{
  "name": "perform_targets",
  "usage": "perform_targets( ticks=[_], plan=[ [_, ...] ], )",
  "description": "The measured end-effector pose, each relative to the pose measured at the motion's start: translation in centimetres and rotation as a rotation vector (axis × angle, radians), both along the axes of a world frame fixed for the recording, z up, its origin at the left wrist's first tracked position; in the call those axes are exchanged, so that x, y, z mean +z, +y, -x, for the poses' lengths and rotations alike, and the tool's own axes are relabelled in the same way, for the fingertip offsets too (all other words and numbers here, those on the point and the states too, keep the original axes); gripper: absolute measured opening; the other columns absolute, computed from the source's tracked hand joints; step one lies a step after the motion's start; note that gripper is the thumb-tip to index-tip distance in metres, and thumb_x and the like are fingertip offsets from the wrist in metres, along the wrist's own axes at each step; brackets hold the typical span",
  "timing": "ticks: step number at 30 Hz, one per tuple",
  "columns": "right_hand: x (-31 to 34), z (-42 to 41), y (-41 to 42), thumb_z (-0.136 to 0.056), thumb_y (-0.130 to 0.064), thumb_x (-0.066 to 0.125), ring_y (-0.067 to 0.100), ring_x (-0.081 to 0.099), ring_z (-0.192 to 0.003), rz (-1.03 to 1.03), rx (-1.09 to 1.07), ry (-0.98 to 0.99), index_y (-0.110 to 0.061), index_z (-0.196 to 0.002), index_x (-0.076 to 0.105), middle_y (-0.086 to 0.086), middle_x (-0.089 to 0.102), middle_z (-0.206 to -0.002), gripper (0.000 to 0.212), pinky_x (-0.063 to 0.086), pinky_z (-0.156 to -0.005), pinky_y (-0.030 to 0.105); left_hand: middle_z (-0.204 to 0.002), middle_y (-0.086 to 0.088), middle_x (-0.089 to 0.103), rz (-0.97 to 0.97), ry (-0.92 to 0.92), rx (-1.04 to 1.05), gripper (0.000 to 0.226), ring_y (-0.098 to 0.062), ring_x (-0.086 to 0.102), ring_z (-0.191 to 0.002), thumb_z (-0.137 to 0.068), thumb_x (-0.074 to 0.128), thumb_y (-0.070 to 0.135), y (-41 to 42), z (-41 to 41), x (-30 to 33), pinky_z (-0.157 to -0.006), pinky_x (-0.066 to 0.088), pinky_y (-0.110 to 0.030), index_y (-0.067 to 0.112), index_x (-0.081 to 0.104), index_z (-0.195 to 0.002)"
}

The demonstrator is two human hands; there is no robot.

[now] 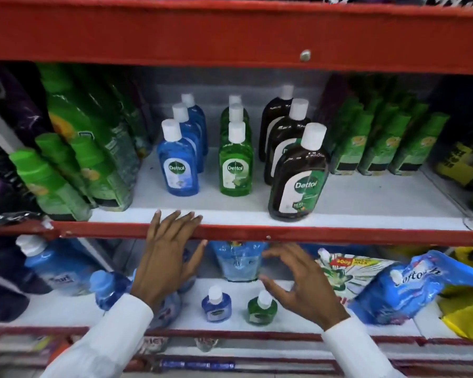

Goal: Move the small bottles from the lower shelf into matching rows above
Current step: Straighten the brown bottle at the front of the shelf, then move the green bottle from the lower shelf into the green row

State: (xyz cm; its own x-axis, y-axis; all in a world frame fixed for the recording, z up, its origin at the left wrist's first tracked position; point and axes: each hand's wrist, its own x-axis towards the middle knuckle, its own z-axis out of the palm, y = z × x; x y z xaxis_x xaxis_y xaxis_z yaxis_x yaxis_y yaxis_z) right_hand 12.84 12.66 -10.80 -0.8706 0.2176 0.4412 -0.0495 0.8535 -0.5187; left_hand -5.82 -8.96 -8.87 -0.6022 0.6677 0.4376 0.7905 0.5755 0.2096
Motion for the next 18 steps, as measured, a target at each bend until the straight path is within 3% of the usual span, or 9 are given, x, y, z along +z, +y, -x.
perform_targets(
  ticks=[1,3,5,7,12,15,18],
  plan=[
    [-1.0,-0.1,0.2,-0.082,-0.055,0.070,0.003,0.054,-0.115,0.016,0.026,-0.180,-0.033,-0.123,0.058,-0.015,0.061,-0.122,0.047,0.038,-0.100,0.013,-0.134,-0.004,0.063,0.006,-0.007,0.002,0.050,-0.027,0.050,-0.131,-0.090,0.047,0.046,0.0,0.0,0.0,-0.122,0.018,-0.050,0.020,0.055,-0.133],
    [-3.5,0.0,0.3,-0.074,-0.067,0.070,0.003,0.051,-0.125,0.029,0.047,-0.476,-0.041,-0.131,0.051,-0.019,0.058,-0.134,0.066,0.041,-0.107,0.022,-0.134,-0.003,0.063,0.014,-0.023,0.008,0.051,-0.026,0.050,-0.131,-0.091,0.045,0.048,0.0,-0.1,0.0,-0.122,0.020,-0.051,0.021,0.055,-0.133],
    [-5.9,0.3,0.3,-0.068,-0.060,0.077,0.010,0.053,-0.127,0.040,0.029,-0.646,-0.041,-0.134,0.049,-0.014,0.059,-0.137,0.075,0.045,-0.106,0.031,-0.135,-0.002,0.063,0.019,-0.028,0.010,0.051,-0.025,0.050,-0.132,-0.091,0.045,0.048,-0.1,-0.1,0.0,-0.122,0.019,-0.051,0.021,0.055,-0.133],
    [-7.7,0.8,0.0,-0.067,-0.050,0.081,0.017,0.058,-0.122,0.061,-0.013,-0.720,-0.040,-0.131,0.053,-0.007,0.065,-0.132,0.070,0.048,-0.100,0.032,-0.133,-0.002,0.063,0.028,-0.019,0.011,0.051,-0.024,0.051,-0.129,-0.091,0.045,0.048,-0.3,-0.1,0.1,-0.122,0.019,-0.050,0.022,0.054,-0.134],
    [-8.7,2.1,0.1,-0.058,-0.033,0.085,0.015,0.069,-0.092,0.104,-0.081,-0.697,-0.032,-0.100,0.069,-0.004,0.077,-0.102,0.046,0.056,-0.080,0.031,-0.119,-0.001,0.068,0.023,-0.016,0.018,0.045,-0.021,0.058,-0.113,-0.090,0.050,0.044,-0.4,0.1,0.6,-0.119,0.027,-0.048,0.022,0.057,-0.129],
    [-5.9,1.9,-0.7,-0.056,-0.035,0.084,0.013,0.068,-0.087,0.141,-0.116,-0.577,-0.029,-0.101,0.066,-0.006,0.076,-0.098,0.049,0.057,-0.077,0.030,-0.119,0.000,0.067,-0.002,-0.020,0.006,0.044,-0.019,0.057,-0.113,-0.090,0.052,0.042,-0.9,0.4,0.6,-0.118,0.029,-0.048,0.022,0.057,-0.129],
    [-0.1,1.1,-1.5,-0.057,-0.037,0.084,0.008,0.065,-0.079,0.168,-0.140,-0.419,-0.033,-0.105,0.060,-0.008,0.074,-0.093,0.054,0.054,-0.070,0.021,-0.120,0.000,0.065,-0.019,-0.024,-0.007,0.046,-0.020,0.056,-0.114,-0.090,0.050,0.042,-1.8,0.7,0.4,-0.120,0.027,-0.047,0.023,0.054,-0.132]
  ],
)
